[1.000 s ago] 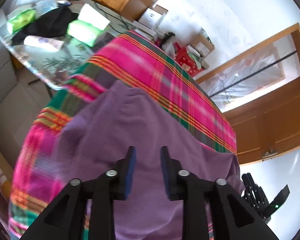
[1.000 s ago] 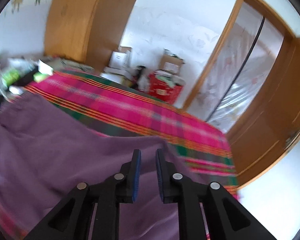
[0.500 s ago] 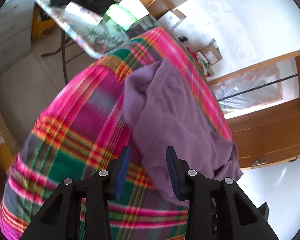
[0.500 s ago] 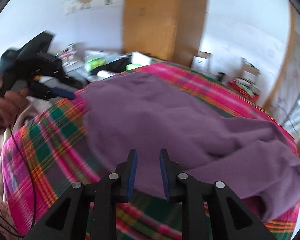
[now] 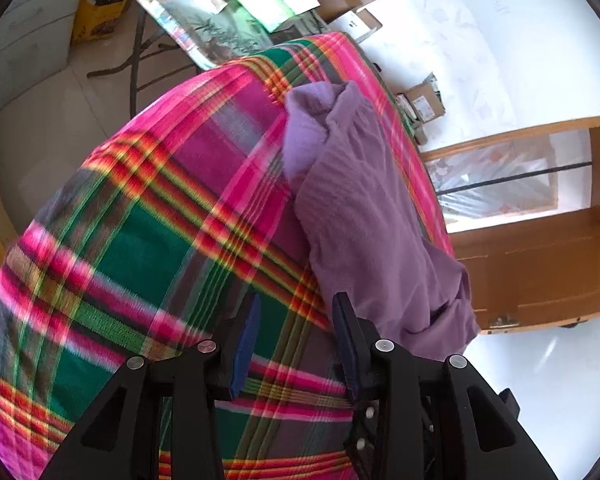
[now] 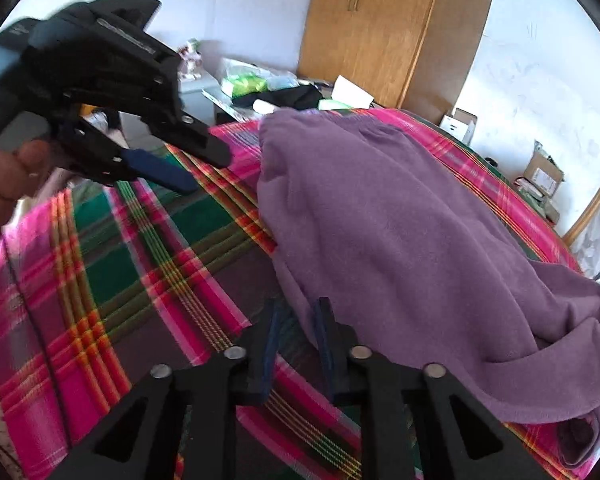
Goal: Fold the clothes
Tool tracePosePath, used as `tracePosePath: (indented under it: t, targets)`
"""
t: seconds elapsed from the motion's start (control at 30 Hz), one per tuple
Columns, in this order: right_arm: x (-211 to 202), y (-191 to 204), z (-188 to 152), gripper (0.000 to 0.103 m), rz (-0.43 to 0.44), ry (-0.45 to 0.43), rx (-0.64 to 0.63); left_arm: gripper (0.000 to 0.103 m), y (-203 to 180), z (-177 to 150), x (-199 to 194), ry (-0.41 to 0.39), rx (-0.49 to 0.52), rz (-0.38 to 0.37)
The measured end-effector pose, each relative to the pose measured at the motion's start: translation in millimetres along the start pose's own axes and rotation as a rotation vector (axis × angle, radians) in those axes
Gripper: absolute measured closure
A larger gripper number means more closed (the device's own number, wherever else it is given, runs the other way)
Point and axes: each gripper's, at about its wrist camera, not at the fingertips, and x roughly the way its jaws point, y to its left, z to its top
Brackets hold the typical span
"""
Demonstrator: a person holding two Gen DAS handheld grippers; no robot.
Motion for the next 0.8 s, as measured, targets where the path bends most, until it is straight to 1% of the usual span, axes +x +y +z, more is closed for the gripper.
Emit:
tracePosePath:
  t: [0.07,0.17,0.2,0.3,0.37,0.4,0.63,0.77,0.8]
  targets:
    - [0,2,0,0.1,-0.024,0.0,-0.001,0.064,3,-2,-1,0.0,-0.007,-0.007]
    - [-11,-2,1,0.101,-0.011,-0.032,0.037,0.061,8,-5,-3,-0.004,-0.026,-0.025]
    - [-18,-6,2,0.101,0.013,-0.052,0.06,0.061,9,-6,-3,-0.001,-0.032,-0.036]
    - [-41,-23,8,0.101,0.125,-0.12,0.163,0.06,11,-10,-1,0.007,-0.043,-0.056]
    - [-63,-37,12,0.101,0.21,-0.186,0.237,0.06,13,-13,1,0.012,-0.056,-0.079]
    - [-68,-40,13,0.101,0.222,-0.202,0.253,0.06,14,-15,2,0.016,-0.065,-0.095]
    - [-68,-54,1,0.101,0.251,-0.174,0.338,0.06,18,-25,5,0.014,-0.104,-0.139]
    - [-69,-61,-7,0.101,0.267,-0.158,0.386,0.06,24,-28,8,0.021,-0.149,-0.18]
    - [-69,-63,-9,0.101,0.271,-0.154,0.398,0.06,25,-29,9,0.022,-0.153,-0.18]
